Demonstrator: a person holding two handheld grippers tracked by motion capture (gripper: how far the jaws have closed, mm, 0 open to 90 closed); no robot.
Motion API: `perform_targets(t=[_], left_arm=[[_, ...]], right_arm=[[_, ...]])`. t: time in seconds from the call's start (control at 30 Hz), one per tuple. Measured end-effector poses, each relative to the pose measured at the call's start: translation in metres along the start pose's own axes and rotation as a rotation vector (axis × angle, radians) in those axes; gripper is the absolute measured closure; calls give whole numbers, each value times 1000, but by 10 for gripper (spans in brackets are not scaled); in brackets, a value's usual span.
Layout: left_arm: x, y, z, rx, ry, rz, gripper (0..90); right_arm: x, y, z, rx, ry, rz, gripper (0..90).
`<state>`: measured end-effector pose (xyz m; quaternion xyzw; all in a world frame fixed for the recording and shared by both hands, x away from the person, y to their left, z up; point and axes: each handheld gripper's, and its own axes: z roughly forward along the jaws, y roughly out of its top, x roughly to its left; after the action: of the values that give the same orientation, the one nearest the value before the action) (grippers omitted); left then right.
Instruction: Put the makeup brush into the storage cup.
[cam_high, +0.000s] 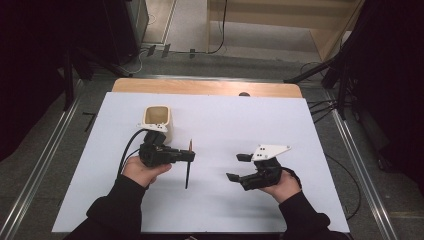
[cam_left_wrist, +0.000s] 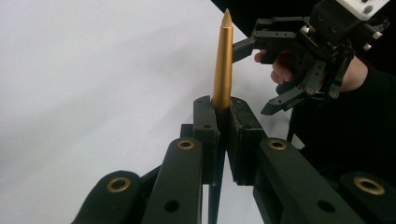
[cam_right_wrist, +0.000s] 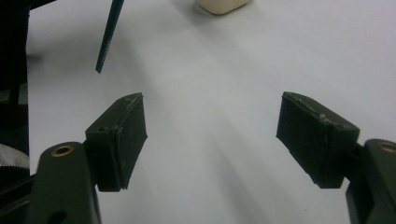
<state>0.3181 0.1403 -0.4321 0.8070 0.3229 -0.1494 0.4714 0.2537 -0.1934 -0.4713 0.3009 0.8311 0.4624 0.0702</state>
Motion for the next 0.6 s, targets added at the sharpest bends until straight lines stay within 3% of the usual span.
perform_targets(t=[0.23,0.6], left_arm=[[1,0,0,-10,-18,-14,836],[1,-1,-1,-2,-7,-2,837]], right_arm=[[-2,-7,-9,-6,-3,16,251],[-6,-18,-22,0,-33,36,252]])
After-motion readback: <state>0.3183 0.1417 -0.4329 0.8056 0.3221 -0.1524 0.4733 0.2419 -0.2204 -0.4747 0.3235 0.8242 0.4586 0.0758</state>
